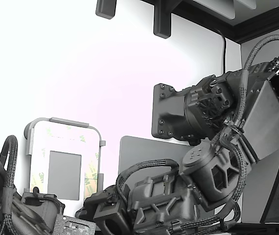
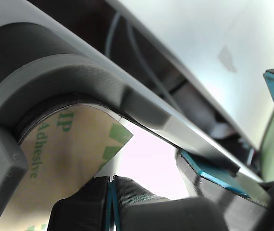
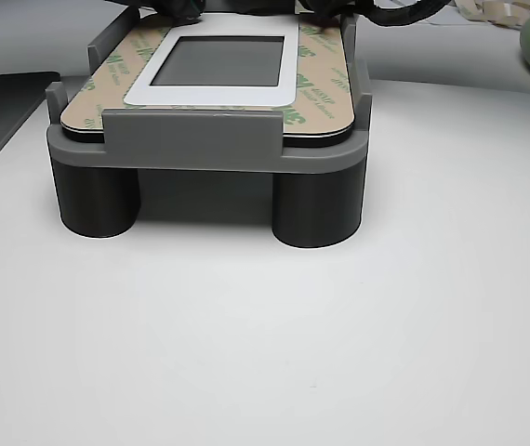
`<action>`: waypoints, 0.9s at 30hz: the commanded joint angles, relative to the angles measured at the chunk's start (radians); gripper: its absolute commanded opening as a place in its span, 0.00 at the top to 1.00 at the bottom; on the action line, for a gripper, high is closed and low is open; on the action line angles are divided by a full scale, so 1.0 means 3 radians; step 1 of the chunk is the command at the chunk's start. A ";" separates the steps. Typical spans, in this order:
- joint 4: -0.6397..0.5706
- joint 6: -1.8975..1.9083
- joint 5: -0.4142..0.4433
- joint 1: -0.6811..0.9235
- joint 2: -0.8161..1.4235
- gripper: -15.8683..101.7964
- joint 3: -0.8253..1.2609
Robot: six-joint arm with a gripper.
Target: Peel off protective film from adhesive tape.
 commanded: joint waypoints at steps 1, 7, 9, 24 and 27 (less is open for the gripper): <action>-0.0026 0.0000 0.0005 -0.0020 0.0112 0.96 -0.0041; -0.0036 -0.0005 0.0010 -0.0015 0.0143 0.96 0.0000; -0.0026 -0.0005 0.0010 -0.0015 0.0148 0.96 0.0000; 0.0031 -0.0072 -0.0015 -0.0026 0.0245 0.96 0.0072; 0.0020 -0.0092 -0.0010 -0.0031 0.0251 0.96 0.0092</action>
